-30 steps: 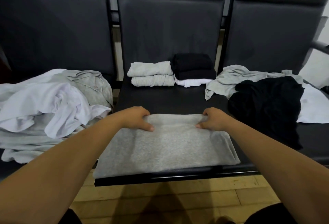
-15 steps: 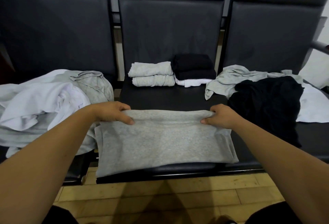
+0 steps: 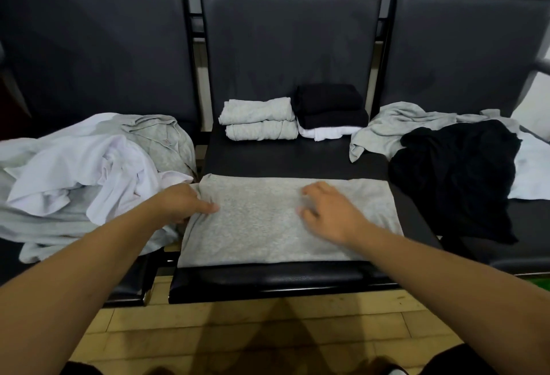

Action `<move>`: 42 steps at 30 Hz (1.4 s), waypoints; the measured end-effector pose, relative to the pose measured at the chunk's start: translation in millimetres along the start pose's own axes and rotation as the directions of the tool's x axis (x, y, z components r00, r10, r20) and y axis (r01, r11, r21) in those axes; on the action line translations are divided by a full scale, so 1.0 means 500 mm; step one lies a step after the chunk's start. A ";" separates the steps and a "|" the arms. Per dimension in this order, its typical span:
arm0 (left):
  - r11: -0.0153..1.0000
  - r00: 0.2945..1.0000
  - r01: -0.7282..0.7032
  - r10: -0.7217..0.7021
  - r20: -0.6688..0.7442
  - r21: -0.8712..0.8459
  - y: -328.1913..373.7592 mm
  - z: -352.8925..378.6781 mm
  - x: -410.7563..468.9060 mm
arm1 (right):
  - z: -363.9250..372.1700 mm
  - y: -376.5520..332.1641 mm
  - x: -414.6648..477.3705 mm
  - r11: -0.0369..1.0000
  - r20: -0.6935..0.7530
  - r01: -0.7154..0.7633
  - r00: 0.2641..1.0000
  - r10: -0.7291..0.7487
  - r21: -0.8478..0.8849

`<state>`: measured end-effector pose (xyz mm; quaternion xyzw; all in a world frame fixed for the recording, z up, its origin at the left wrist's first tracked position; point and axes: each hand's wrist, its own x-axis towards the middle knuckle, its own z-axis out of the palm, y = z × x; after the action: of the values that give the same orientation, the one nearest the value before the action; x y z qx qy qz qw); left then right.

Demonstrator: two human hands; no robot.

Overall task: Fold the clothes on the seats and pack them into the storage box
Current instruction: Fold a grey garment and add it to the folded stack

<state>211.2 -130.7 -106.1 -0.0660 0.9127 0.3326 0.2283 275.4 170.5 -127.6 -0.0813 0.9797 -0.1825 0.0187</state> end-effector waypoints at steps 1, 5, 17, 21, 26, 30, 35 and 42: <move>0.999 1.000 -0.020 0.020 -0.010 0.033 0.003 0.005 -0.003 | 0.026 -0.017 -0.007 0.999 0.062 0.024 0.998 -0.022 -0.037; 0.994 0.993 -0.080 0.086 -0.083 0.078 0.024 0.009 -0.015 | 0.091 -0.047 -0.016 0.990 0.099 0.020 0.995 -0.006 -0.139; 0.901 0.891 -0.426 0.402 -0.211 -0.084 0.239 0.066 -0.094 | 0.032 -0.083 0.044 0.326 0.213 -0.269 0.957 0.197 0.906; 0.806 0.843 -0.387 0.506 0.183 -0.447 0.281 0.139 -0.104 | -0.030 0.026 0.044 -0.092 0.363 -0.353 0.867 0.341 0.931; 0.847 0.827 -0.375 0.489 0.277 -0.376 0.261 0.171 -0.083 | -0.046 0.078 0.002 0.284 0.358 -0.514 0.815 0.456 0.809; 0.896 0.937 -0.336 0.350 -0.003 -0.291 0.221 0.167 -0.039 | -0.049 0.058 -0.004 0.349 0.219 -0.444 0.821 0.527 0.825; 0.972 0.972 -0.181 0.153 -0.181 -0.153 0.182 0.162 -0.009 | -0.097 0.076 -0.006 0.347 0.087 -0.340 0.813 0.576 0.874; 0.964 0.991 -0.129 0.131 -0.005 -0.233 0.187 0.195 -0.020 | -0.067 0.101 -0.028 0.766 0.064 -0.579 0.807 0.587 0.278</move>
<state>231.0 3.1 -113.5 -0.0306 0.8686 0.4517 0.2015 279.1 231.4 -114.6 0.2326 0.9199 -0.3071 0.0728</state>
